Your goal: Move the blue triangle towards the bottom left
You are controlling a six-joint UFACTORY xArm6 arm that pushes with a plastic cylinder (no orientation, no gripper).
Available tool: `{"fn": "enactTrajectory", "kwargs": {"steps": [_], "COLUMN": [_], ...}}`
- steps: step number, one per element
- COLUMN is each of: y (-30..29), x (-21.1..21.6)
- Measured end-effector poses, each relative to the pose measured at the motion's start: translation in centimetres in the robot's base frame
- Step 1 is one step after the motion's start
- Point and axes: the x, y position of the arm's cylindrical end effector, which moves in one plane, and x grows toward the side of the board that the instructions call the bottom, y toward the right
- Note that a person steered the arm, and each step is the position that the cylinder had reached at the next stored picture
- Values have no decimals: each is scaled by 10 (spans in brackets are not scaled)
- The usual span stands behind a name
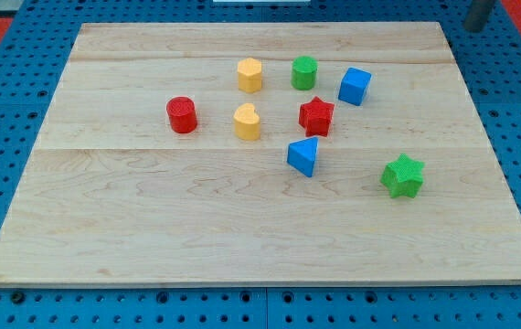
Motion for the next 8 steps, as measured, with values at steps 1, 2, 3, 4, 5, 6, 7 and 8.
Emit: {"fn": "enactTrajectory", "kwargs": {"steps": [1,2,3,4,5,6,7,8], "y": [-20,-48,-67,-86,-106,-136,-168,-219], "x": [25,81,140,192,198,218,230,236]}}
